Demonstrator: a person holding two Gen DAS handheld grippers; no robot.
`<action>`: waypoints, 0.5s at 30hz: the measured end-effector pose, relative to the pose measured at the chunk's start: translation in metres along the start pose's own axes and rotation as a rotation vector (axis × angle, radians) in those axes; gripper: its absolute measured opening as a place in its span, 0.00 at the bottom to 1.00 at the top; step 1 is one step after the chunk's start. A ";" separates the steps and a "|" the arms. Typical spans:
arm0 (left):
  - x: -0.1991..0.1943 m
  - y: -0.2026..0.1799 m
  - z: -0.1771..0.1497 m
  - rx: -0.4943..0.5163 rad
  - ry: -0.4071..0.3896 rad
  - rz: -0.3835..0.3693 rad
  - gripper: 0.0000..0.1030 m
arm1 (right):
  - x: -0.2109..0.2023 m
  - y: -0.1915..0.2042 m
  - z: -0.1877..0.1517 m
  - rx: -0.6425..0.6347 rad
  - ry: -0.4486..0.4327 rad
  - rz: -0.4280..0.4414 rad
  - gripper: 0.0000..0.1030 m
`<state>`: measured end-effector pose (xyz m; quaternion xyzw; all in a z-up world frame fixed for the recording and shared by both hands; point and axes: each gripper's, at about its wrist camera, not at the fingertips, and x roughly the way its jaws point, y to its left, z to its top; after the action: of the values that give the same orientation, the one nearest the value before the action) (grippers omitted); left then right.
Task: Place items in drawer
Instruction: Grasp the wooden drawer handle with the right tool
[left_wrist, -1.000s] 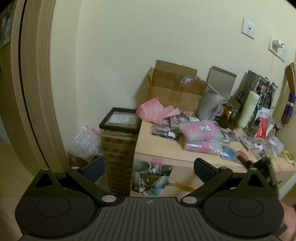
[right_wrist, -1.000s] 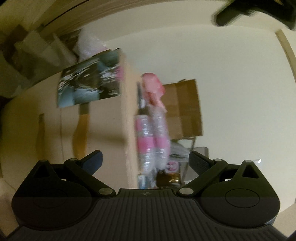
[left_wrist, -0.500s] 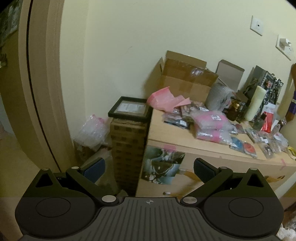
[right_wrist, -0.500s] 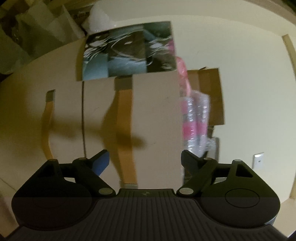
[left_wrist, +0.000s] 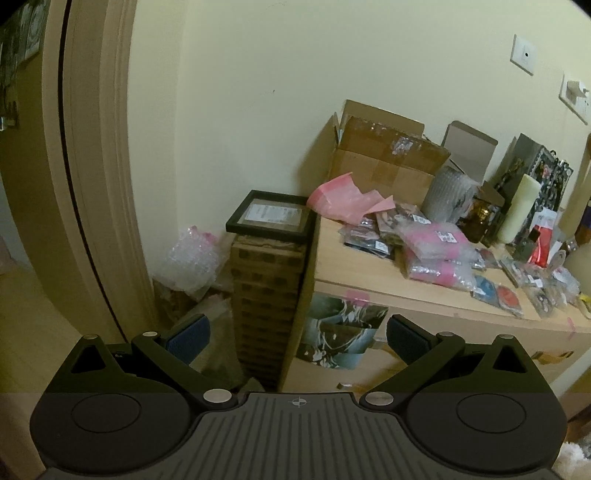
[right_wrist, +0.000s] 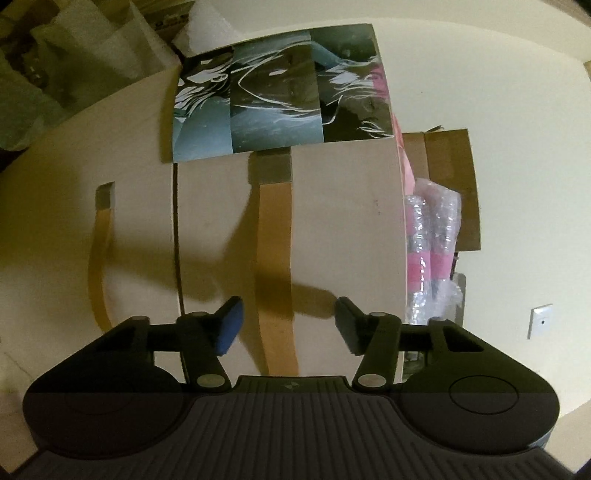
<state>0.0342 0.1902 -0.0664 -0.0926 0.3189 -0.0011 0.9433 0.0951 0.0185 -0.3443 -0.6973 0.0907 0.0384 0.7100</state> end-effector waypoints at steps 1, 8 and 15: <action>0.000 0.001 0.001 0.003 -0.003 -0.002 1.00 | 0.000 0.000 0.001 0.000 0.000 0.004 0.51; 0.003 0.008 0.002 0.019 -0.004 -0.017 1.00 | 0.004 0.000 0.002 -0.012 0.004 -0.001 0.52; 0.003 0.015 0.002 0.034 -0.001 -0.027 1.00 | 0.008 -0.005 0.005 -0.007 0.027 0.071 0.20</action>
<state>0.0371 0.2053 -0.0693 -0.0810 0.3171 -0.0194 0.9447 0.1042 0.0233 -0.3413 -0.6966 0.1249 0.0546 0.7044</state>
